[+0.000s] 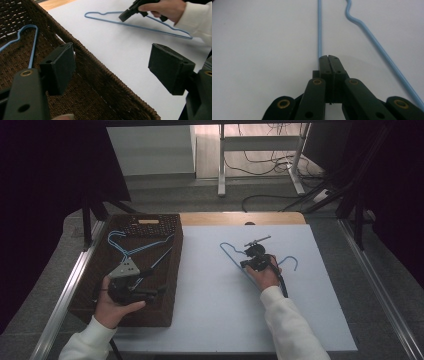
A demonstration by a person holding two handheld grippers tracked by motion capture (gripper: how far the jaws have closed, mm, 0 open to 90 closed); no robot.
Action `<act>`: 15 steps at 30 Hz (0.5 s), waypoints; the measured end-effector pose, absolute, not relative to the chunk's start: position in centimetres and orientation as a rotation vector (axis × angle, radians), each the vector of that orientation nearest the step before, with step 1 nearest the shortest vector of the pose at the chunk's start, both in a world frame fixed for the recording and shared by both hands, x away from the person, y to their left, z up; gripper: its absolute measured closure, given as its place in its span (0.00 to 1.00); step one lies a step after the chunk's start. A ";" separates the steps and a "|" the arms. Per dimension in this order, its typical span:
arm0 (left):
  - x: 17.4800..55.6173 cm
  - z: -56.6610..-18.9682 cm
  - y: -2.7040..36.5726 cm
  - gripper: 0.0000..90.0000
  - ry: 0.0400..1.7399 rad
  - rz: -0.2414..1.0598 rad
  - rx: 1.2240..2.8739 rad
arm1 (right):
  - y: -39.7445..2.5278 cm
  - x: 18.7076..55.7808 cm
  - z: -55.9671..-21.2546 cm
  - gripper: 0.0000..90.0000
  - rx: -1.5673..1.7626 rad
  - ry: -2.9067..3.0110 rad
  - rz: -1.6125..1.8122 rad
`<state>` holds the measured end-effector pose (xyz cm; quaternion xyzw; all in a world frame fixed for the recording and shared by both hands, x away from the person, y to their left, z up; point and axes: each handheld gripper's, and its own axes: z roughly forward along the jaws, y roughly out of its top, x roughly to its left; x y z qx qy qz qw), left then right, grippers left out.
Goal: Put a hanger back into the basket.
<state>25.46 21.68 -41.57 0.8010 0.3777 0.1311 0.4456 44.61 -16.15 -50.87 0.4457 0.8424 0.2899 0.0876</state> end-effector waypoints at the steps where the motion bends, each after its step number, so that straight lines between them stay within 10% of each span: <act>1: 25.5 -41.6 21.7 0.24 0.935 0.324 1.985 | -15.9 44.8 -51.0 1.00 1.337 2.515 0.877; 15: 25.6 -41.9 21.6 0.24 0.937 0.320 1.994 | -13.2 41.0 -51.6 1.00 1.177 2.744 0.928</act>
